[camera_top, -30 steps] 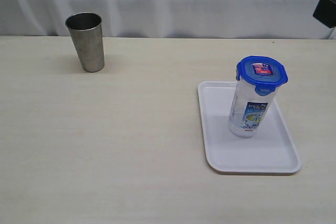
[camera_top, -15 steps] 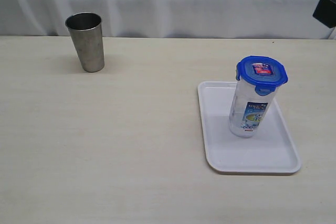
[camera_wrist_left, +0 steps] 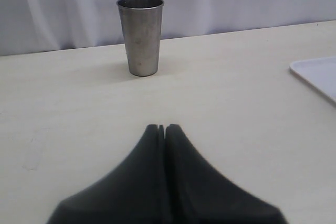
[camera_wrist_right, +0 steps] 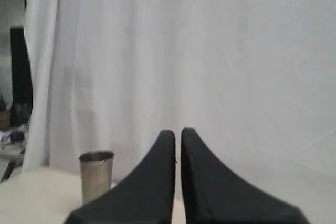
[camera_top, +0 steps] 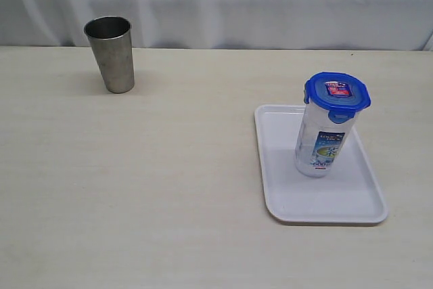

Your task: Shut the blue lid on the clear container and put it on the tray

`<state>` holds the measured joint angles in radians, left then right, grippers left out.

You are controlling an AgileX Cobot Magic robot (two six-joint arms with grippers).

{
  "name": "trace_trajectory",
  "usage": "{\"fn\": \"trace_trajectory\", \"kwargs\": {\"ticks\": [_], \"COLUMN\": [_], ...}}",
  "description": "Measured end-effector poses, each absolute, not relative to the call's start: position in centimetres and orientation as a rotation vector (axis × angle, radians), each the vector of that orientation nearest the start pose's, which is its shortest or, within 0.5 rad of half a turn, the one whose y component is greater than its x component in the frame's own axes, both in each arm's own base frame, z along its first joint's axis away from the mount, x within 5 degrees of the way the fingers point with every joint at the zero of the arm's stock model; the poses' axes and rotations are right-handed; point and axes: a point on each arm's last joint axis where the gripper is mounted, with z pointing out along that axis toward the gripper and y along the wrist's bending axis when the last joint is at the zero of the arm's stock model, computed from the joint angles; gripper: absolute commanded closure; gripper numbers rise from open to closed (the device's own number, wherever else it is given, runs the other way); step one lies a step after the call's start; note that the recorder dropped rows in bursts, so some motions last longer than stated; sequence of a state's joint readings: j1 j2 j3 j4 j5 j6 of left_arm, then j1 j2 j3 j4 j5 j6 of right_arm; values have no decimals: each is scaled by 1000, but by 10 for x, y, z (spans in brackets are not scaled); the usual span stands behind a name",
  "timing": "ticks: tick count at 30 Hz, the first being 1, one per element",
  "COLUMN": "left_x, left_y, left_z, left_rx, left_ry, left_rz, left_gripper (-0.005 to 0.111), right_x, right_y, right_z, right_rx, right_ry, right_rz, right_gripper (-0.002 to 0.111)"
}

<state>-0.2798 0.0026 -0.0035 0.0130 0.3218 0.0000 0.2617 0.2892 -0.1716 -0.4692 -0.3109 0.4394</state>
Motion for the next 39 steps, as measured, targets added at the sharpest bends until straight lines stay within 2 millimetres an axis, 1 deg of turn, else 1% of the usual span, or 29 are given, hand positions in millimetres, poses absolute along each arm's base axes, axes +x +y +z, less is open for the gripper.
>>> {"fn": "trace_trajectory", "kwargs": {"ticks": [1,2,5,6,11,13,16,20,27,39], "left_x": [52,52,52,52,52,52,52,52,52,52], "left_y": [-15,-15,-15,-15,-15,-15,-15,-14,-14,-14], "left_z": [185,185,185,185,185,185,185,184,184,184], "left_rx": [260,260,260,260,260,261,261,262,262,262], "left_ry": [1790,1790,1790,1790,1790,1791,1795,1799,1800,1803], "left_rz": [-187,-187,-187,-187,-187,-187,-186,-186,-186,-185], "left_gripper": [107,107,107,107,107,107,107,107,107,107], "right_x": [66,62,51,50,56,57,55,54,54,54], "right_y": [27,23,16,15,7,4,2,2,2,2], "right_z": [272,269,245,241,208,199,188,183,183,183], "right_rx": [-226,-191,-200,-198,-91,-41,-11,0,-34,-38], "right_ry": [1244,1210,1170,1199,1553,1646,1772,1823,1826,1826], "right_rz": [317,305,213,199,104,79,56,52,27,23], "right_gripper": [104,104,104,104,104,104,104,104,104,104]}}
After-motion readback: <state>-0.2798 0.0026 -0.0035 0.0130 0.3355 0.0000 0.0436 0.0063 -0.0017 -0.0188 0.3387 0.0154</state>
